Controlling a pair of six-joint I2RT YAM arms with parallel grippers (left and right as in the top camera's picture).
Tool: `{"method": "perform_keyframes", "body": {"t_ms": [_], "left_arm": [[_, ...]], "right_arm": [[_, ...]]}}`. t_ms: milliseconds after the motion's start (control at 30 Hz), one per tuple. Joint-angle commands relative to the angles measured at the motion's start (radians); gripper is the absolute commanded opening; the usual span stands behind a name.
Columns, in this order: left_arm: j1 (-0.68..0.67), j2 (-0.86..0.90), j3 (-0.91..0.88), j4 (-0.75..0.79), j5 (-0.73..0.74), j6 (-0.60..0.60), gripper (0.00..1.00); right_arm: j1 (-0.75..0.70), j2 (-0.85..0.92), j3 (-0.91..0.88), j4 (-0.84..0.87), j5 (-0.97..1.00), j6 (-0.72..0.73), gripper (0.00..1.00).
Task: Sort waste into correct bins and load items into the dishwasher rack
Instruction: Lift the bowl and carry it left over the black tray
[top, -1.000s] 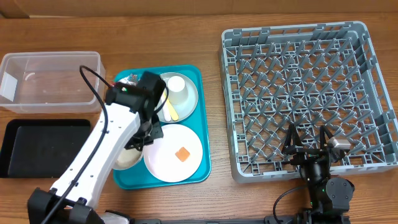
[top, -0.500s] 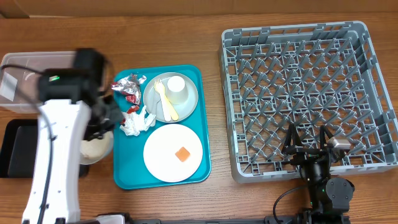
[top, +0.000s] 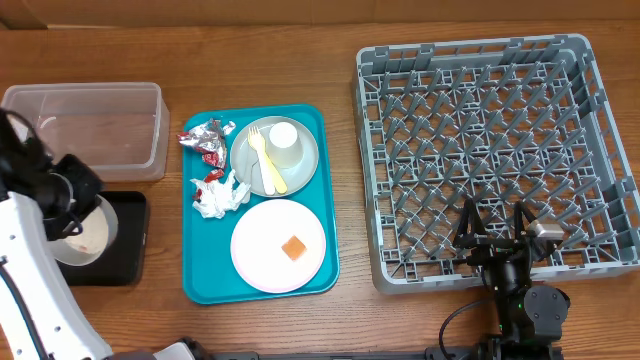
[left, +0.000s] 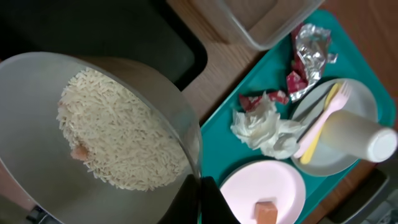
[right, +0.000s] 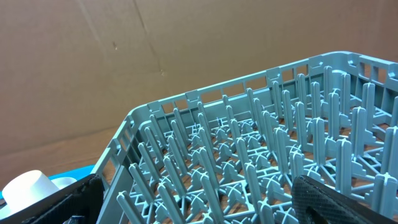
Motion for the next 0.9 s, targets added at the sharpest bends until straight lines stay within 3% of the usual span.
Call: {"method": "perform_keyframes", "body": {"t_ms": [0,567,867], "left_arm": [[0.047,0.027,0.019,0.021,0.147,0.103,0.04],[0.177,0.124,-0.010,0.082,0.334,0.281,0.04],[0.263,0.124,-0.109,0.135,0.433,0.295,0.04]], "right_arm": [[-0.006,-0.001,-0.010,0.003,0.006,-0.007,1.00],[-0.006,-0.001,-0.010,0.003,0.006,-0.007,1.00],[-0.006,-0.001,-0.010,0.003,0.006,-0.007,1.00]]}}
